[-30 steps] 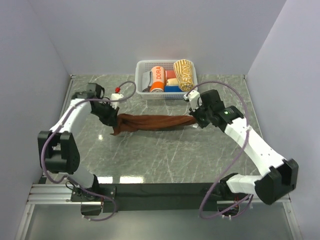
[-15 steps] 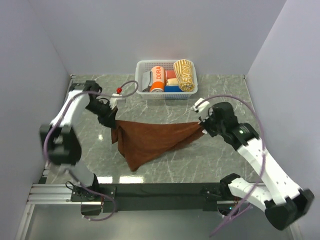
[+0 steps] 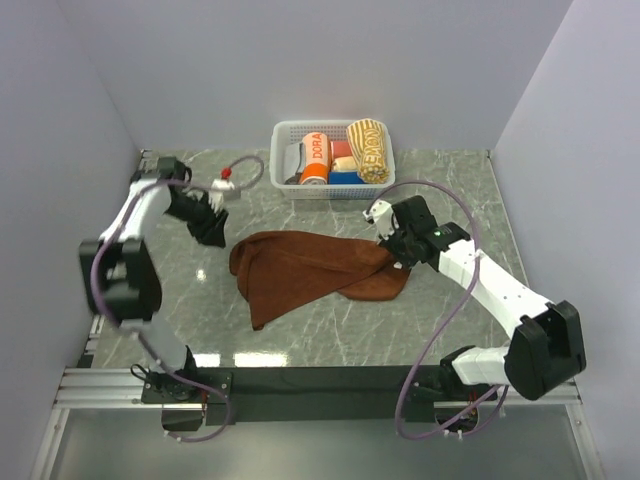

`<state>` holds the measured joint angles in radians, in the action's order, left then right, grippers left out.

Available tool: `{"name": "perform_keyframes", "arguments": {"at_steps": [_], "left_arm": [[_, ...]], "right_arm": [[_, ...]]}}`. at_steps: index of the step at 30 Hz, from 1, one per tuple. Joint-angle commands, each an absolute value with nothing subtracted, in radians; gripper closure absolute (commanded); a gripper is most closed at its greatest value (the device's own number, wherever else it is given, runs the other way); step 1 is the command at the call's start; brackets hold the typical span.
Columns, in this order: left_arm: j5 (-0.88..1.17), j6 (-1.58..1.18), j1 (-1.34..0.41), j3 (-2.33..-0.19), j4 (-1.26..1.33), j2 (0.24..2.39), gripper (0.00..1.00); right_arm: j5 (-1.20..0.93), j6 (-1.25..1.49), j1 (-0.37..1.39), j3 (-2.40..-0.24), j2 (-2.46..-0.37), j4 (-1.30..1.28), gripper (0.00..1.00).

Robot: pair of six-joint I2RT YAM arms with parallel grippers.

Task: Roll the towels
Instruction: Flatten the towel

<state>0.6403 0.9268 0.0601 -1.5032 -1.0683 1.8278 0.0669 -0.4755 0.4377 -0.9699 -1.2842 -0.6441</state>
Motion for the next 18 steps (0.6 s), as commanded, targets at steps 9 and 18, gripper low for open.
{"name": "perform_keyframes", "arguments": {"at_steps": [9, 18], "left_arm": [[0.617, 1.261, -0.276, -0.852, -0.999, 1.276, 0.45], [0.506, 1.207, -0.472, -0.793, -0.851, 1.379, 0.42]], "right_arm": [[-0.038, -0.433, 0.385, -1.068, -1.388, -0.726, 1.00], [-0.067, -0.420, 0.354, -1.101, -1.420, -0.767, 1.00]]}}
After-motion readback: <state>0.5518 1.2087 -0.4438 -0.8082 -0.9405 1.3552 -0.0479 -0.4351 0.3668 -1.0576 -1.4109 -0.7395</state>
